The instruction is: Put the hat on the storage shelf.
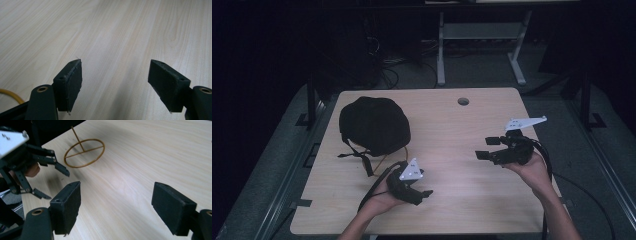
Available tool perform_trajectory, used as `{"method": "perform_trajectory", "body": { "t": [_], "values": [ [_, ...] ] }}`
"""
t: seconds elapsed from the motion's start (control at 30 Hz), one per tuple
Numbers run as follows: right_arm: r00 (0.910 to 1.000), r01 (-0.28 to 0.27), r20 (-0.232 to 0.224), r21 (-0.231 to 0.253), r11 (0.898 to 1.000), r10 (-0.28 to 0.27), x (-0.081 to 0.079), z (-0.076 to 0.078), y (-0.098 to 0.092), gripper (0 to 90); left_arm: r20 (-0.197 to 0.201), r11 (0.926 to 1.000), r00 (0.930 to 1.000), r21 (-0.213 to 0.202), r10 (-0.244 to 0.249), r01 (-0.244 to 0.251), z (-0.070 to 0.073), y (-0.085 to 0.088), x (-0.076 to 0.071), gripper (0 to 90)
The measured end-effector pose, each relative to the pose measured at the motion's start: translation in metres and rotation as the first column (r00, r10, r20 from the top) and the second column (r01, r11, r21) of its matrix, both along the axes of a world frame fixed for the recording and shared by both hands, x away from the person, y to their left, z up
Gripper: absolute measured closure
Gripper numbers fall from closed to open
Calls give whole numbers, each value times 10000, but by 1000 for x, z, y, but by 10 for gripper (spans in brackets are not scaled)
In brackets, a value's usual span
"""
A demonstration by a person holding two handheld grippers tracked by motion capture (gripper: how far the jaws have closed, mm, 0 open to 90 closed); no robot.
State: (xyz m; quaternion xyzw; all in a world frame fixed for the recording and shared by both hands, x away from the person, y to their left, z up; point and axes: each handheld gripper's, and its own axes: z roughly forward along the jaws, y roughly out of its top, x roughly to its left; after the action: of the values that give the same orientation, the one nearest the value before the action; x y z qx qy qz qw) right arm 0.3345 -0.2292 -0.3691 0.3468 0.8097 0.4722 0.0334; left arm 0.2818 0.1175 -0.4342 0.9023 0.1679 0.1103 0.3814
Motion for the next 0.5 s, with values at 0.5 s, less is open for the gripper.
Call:
{"method": "perform_trajectory", "body": {
  "t": [0.5],
  "values": [
    [9986, 414, -338, -116, 9991, -418, -18, -31, -21, 191, 2, 9997, 9998, -80, 221, -221, -1, 1, 0, 273]
  ]
}}
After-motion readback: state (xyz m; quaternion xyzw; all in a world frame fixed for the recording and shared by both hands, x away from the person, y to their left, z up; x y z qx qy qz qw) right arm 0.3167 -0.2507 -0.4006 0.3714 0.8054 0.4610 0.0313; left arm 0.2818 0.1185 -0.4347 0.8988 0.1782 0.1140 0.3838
